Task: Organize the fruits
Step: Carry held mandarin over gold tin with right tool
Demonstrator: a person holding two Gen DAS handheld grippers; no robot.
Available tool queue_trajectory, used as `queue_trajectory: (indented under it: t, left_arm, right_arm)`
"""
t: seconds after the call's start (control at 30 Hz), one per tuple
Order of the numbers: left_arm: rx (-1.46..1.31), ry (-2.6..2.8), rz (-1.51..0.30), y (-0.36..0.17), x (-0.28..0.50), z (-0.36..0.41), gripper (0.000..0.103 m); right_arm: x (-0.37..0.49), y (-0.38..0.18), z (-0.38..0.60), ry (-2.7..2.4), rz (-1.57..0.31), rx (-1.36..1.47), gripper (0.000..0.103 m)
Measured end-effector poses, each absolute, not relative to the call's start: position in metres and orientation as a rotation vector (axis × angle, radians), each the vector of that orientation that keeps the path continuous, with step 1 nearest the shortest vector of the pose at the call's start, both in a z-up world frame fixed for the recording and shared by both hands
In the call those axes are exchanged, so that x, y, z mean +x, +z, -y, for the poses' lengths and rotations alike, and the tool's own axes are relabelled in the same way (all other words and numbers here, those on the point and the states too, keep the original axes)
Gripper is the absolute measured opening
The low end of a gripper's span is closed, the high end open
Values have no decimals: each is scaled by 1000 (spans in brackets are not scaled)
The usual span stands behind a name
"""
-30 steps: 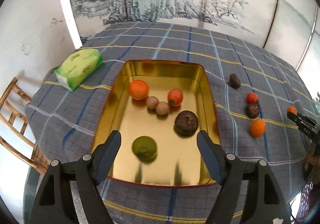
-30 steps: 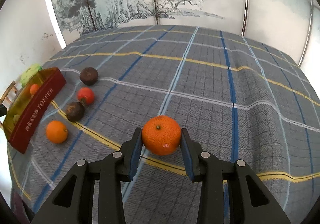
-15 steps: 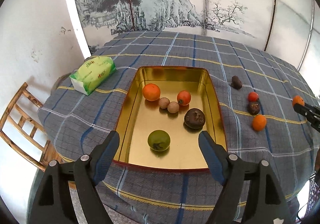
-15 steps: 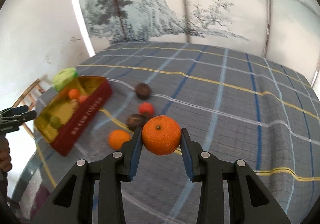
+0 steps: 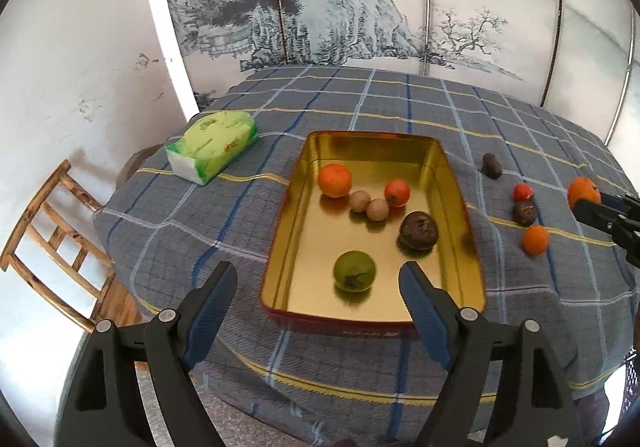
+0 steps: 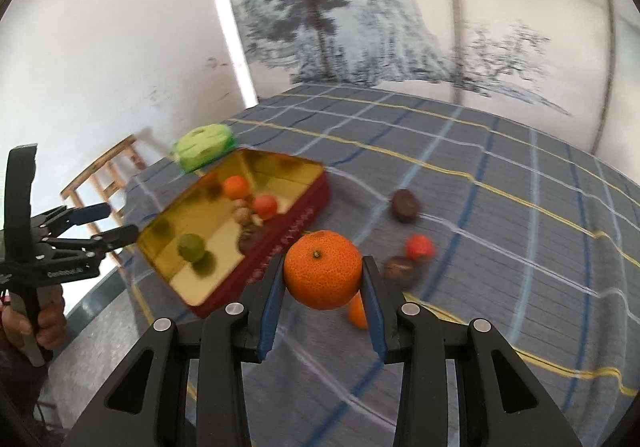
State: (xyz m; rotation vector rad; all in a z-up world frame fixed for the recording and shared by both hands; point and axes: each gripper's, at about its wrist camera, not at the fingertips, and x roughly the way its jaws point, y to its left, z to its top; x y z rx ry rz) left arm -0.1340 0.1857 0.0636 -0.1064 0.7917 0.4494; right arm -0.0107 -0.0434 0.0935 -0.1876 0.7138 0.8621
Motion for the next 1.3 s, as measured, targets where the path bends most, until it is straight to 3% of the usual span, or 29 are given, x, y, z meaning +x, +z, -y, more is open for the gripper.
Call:
queue_trajectory:
  t: [0.7, 1.3]
  left_arm:
    - [-34, 523, -798, 60, -147, -207, 84]
    - [-46, 532, -830, 45, -145, -222, 86]
  right_arm:
    - [-9, 68, -121, 1107, -844, -265, 38]
    - [3, 39, -189, 1103, -925, -347, 38]
